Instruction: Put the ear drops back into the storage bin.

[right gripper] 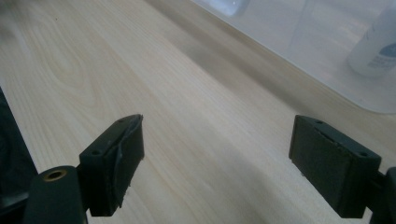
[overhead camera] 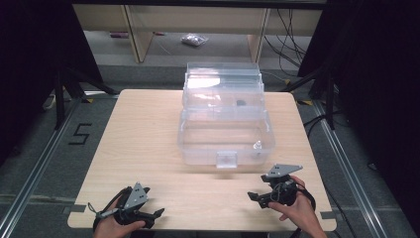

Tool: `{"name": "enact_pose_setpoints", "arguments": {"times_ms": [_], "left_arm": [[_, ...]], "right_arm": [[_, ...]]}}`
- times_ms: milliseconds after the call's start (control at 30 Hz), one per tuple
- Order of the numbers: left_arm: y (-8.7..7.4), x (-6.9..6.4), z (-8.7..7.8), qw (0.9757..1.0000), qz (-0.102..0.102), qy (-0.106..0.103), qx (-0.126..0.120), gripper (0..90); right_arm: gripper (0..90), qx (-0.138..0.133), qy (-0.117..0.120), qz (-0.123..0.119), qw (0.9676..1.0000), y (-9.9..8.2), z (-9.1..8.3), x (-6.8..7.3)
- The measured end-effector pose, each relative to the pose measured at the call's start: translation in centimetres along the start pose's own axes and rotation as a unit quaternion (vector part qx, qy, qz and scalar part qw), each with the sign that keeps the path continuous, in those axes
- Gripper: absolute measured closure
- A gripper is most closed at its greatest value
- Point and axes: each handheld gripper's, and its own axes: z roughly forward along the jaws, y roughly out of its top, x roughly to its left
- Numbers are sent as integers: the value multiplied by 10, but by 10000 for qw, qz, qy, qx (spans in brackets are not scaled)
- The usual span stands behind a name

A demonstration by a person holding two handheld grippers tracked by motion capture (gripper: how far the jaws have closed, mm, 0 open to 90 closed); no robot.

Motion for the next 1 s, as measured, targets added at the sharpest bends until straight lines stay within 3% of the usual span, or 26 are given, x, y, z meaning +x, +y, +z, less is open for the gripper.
{"name": "enact_pose_setpoints", "arguments": {"times_ms": [100,133,267,333,367,433,467,500,600,733,967,1000], "left_arm": [[0,0,0,10000,3,3,4,166],[0,2,-1,9999,112,42,89,166],[0,1,0,9999,110,45,71,166],[0,2,0,9999,106,47,72,166],[0,1,0,9999,106,43,72,166],[0,2,0,9999,108,43,71,166],[0,2,0,9999,110,37,85,166],[0,2,-1,9999,112,36,85,166],[0,1,-1,10000,53,6,44,166],[0,1,-1,10000,46,8,36,166],[0,1,-1,10000,71,21,48,166],[0,1,-1,10000,58,4,38,166]], "right_arm": [[182,15,11,23,10000,-4,-2,1],[177,-20,-21,-83,10000,-5,-3,-1],[171,100,-63,-37,9999,-11,-4,0],[171,84,-41,-140,9999,-13,-3,-1],[171,29,-50,79,10000,-15,-2,2],[171,48,-116,1,9999,-17,-2,0],[171,102,-123,77,9998,-18,-2,1],[171,100,-130,-21,9999,-18,-2,-1],[171,181,-176,82,9996,-21,-2,0],[171,198,-183,-116,9996,-24,-2,-1],[171,224,-215,-91,9995,-27,-2,0],[171,190,-270,-192,9993,-28,-2,-1]]}}
